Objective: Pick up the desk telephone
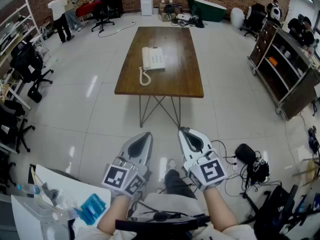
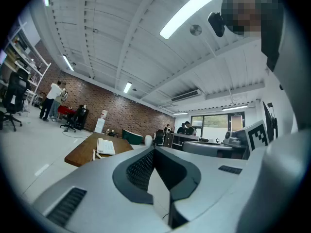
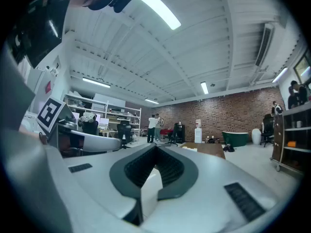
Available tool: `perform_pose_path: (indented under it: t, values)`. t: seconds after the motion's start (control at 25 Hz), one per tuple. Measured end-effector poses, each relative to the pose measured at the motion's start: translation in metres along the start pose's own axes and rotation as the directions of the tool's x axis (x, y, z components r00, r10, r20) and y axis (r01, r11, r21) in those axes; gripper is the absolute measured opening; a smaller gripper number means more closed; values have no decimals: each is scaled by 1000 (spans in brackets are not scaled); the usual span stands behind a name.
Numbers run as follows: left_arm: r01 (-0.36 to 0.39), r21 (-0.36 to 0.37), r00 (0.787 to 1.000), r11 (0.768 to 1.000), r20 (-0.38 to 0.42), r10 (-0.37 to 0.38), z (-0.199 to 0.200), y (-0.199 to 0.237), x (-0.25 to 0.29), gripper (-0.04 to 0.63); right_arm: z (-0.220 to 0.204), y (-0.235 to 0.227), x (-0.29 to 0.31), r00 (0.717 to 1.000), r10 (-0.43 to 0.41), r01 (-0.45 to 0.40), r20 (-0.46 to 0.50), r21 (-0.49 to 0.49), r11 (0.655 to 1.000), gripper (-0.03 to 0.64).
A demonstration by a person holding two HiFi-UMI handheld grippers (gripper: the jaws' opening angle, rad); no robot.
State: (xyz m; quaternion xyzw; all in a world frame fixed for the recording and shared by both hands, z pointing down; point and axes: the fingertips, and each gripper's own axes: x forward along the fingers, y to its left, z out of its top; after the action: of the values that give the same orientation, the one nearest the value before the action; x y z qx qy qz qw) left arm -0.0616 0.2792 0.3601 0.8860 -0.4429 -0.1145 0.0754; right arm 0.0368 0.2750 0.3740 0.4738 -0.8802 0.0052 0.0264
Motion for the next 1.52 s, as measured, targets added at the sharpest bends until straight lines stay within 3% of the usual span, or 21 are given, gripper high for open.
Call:
perform_pose_path:
  t: [0.4, 0.92, 1.2, 1.52]
  values:
    - [8, 17, 1000, 1000, -20, -8, 5, 27, 54, 2, 4, -35, 52, 1000, 16, -16, 2, 1, 1000, 5]
    - [-32, 42, 999, 999, -37, 34, 7, 65, 141, 2, 6, -86, 124, 995, 103, -103, -8, -30, 994, 5]
    - [-31, 32, 998, 999, -52, 33, -5, 76, 176, 2, 0, -114, 148, 993, 122, -122, -2, 24, 992, 4]
    - [-53, 48, 997, 997, -51, 55, -10, 82, 213, 2, -6, -136, 169, 983, 185, -185, -17, 0, 983, 5]
